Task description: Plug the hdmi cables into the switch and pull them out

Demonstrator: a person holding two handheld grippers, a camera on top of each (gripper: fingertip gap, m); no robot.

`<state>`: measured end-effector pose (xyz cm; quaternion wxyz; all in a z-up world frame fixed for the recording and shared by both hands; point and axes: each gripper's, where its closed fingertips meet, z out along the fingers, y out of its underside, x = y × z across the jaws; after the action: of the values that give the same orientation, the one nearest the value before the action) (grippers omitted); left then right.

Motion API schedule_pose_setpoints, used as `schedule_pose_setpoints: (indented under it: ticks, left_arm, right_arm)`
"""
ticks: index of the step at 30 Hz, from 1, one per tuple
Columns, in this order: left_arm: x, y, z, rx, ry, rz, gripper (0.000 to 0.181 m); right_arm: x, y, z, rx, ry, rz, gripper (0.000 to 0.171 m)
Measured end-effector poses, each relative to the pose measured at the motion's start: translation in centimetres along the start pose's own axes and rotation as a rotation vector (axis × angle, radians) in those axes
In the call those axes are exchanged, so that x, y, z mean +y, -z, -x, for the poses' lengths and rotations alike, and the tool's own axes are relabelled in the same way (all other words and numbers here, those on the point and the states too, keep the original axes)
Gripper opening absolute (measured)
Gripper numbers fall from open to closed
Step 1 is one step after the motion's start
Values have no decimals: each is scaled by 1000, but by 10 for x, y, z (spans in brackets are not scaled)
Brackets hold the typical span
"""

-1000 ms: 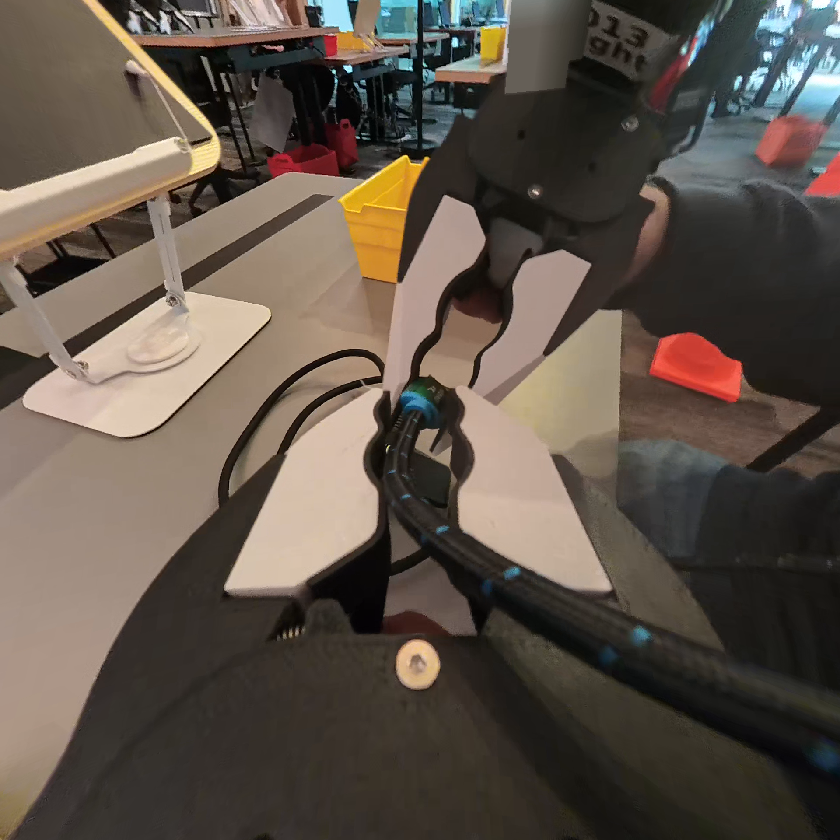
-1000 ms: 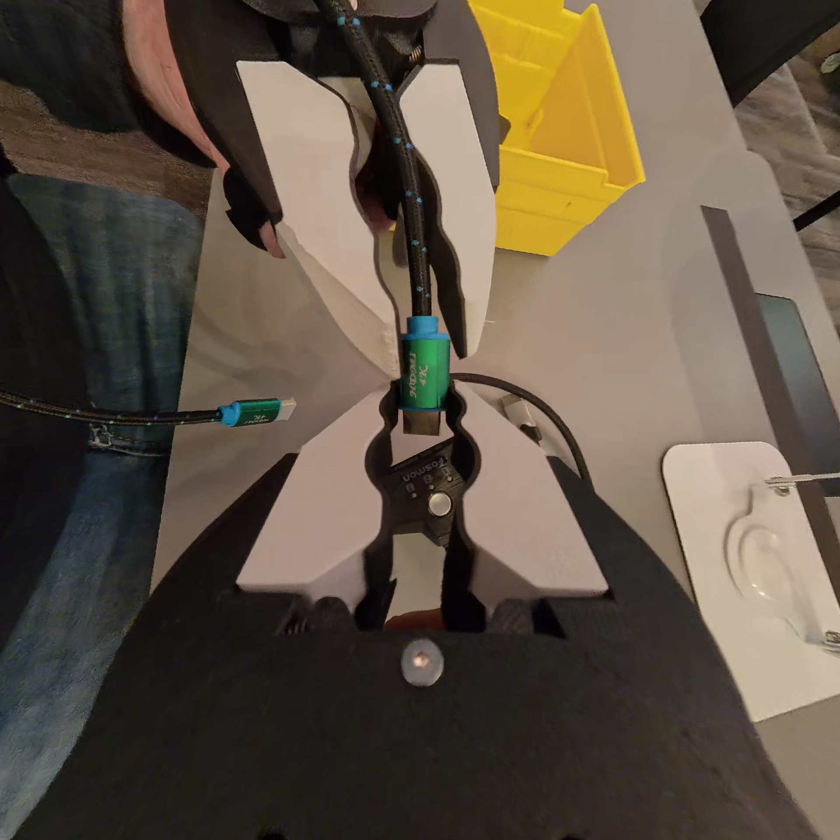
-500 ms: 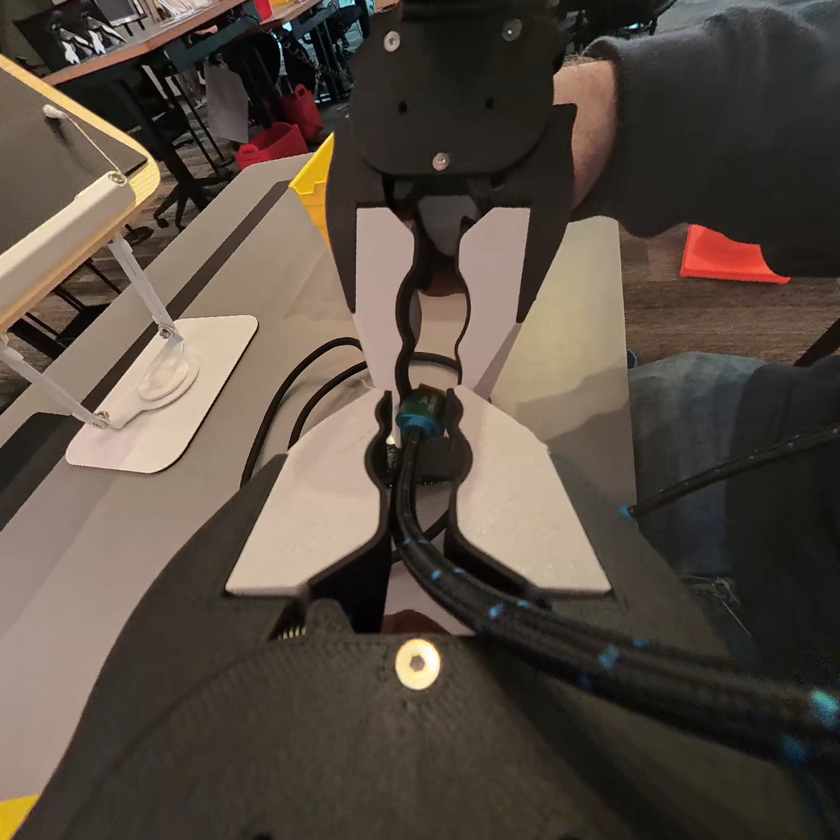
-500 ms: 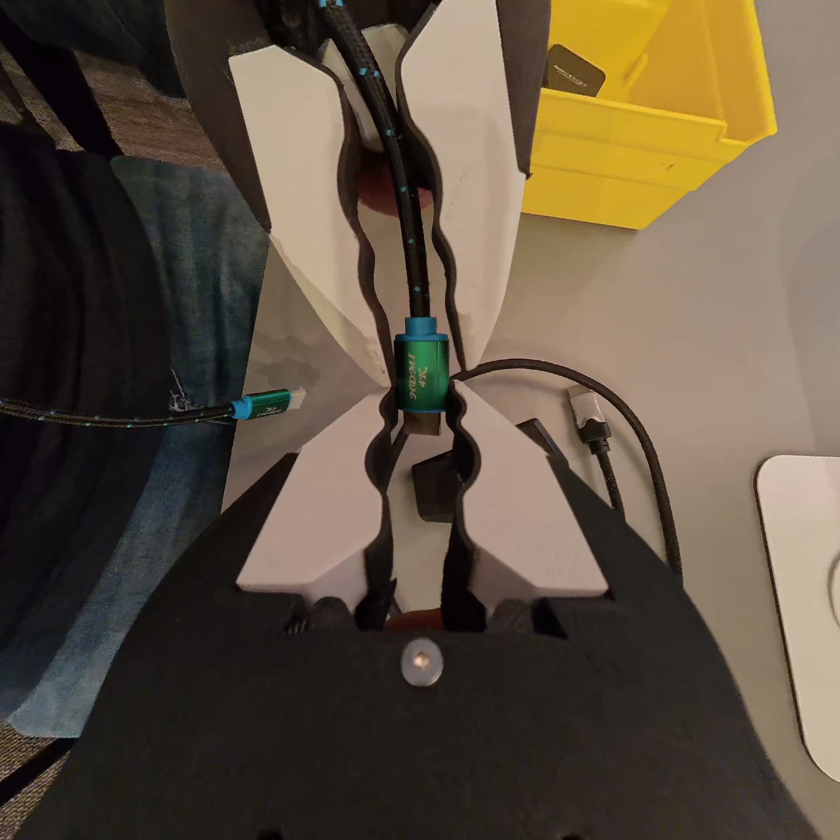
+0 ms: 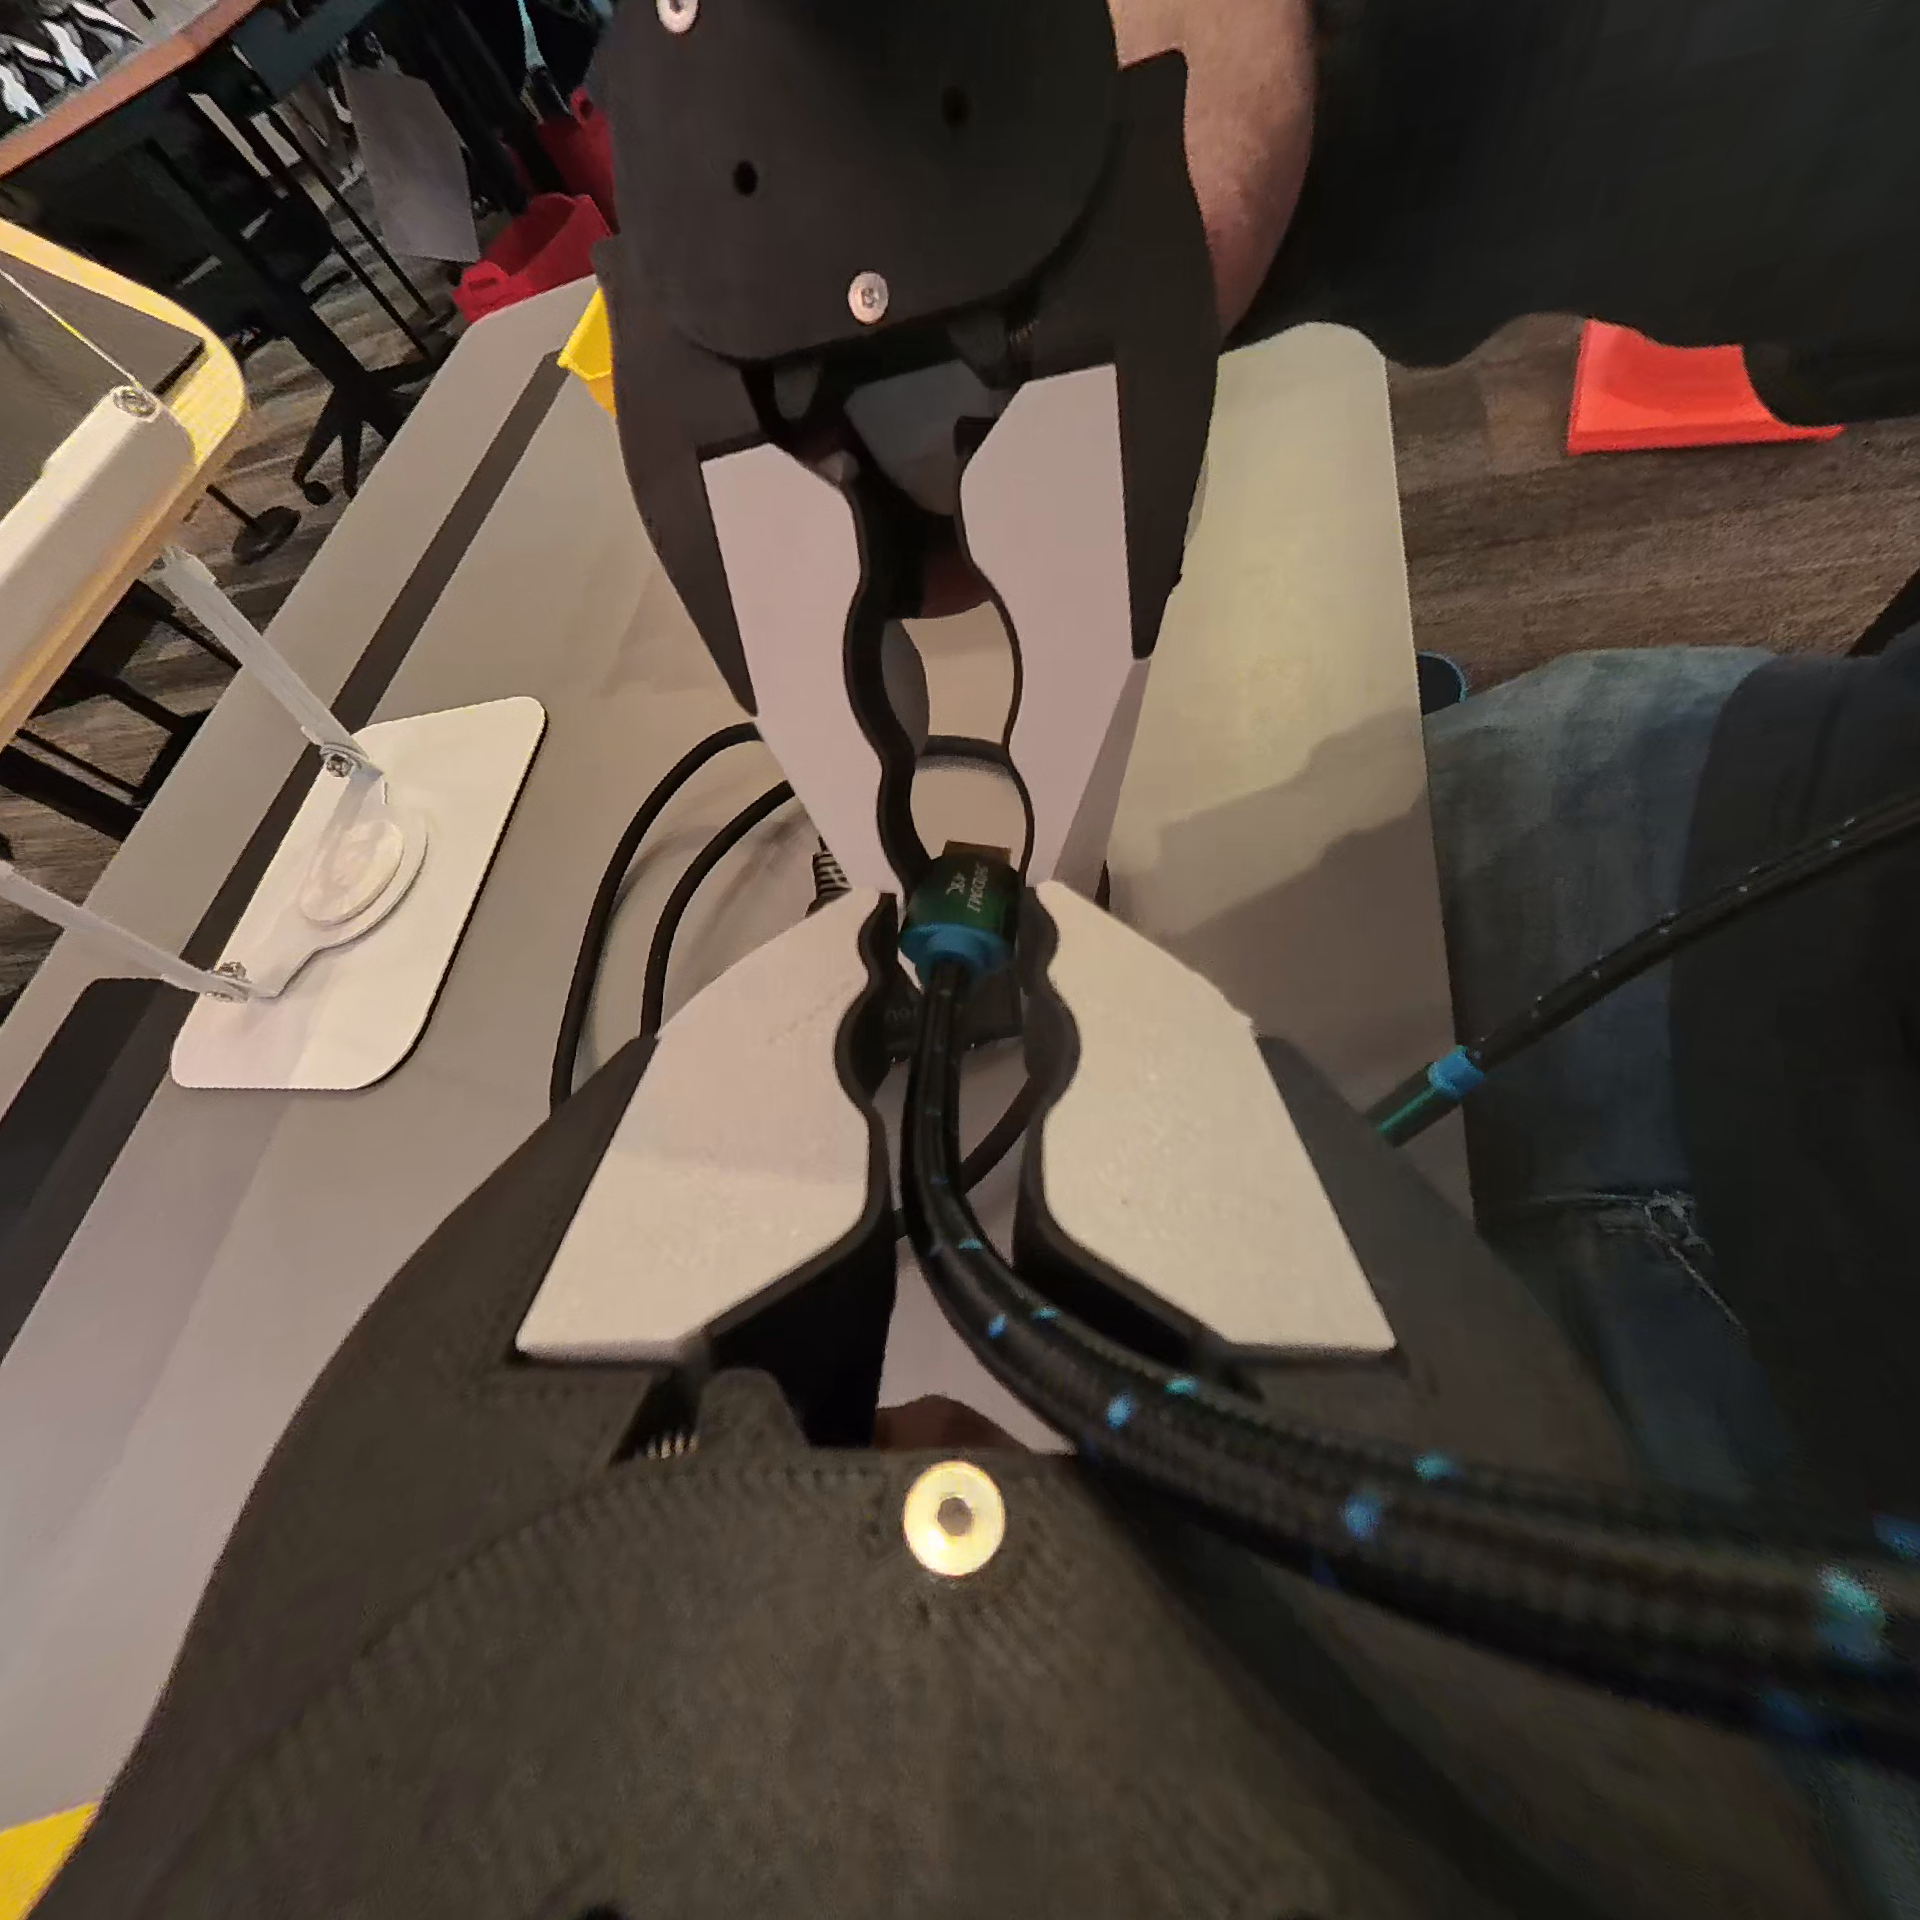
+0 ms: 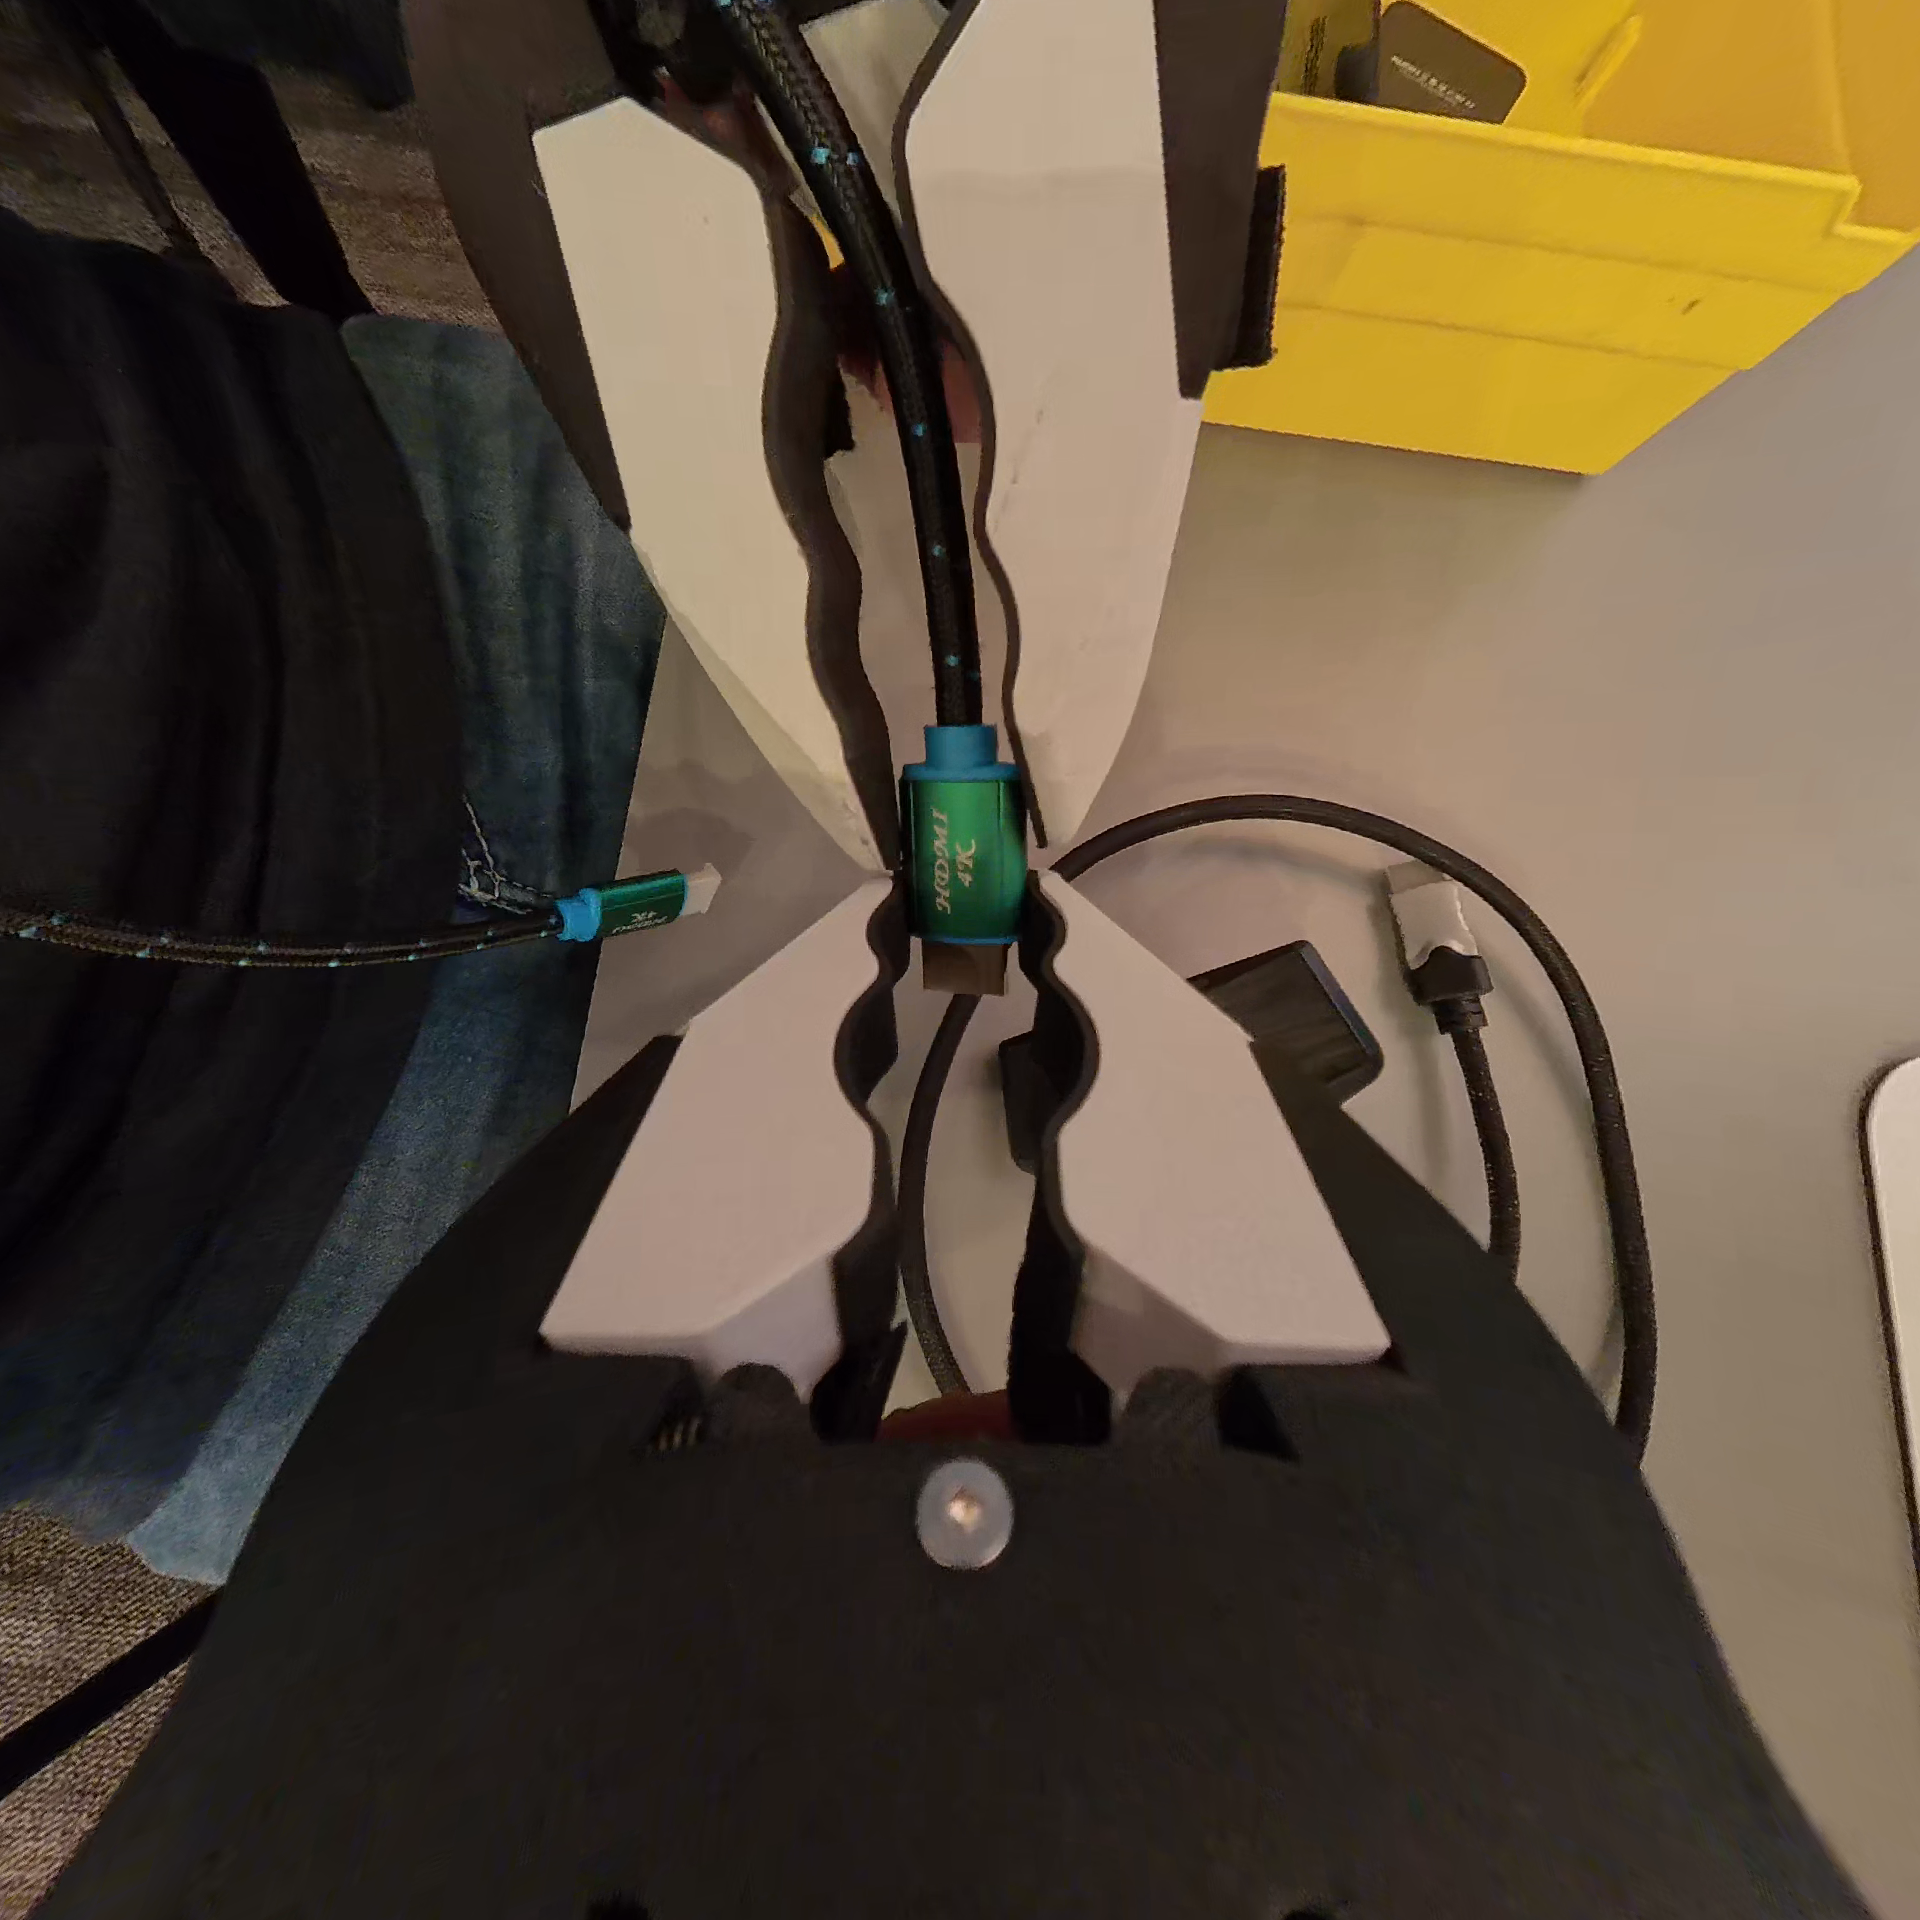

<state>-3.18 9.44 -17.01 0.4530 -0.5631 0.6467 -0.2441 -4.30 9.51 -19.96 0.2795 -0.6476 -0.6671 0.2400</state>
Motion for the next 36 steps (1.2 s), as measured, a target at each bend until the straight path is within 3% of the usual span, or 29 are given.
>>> schedule_pose_setpoints:
  ticks: [22,36]
  left_arm:
    - [6,-4,-3,-7,-28,42,22]
    - [-7,0,11,-30,137,-65,21]
  right_arm:
    - [4,0,3,-19,-10,17,18]
    - [-8,14,-10,20,-58,-94,20]
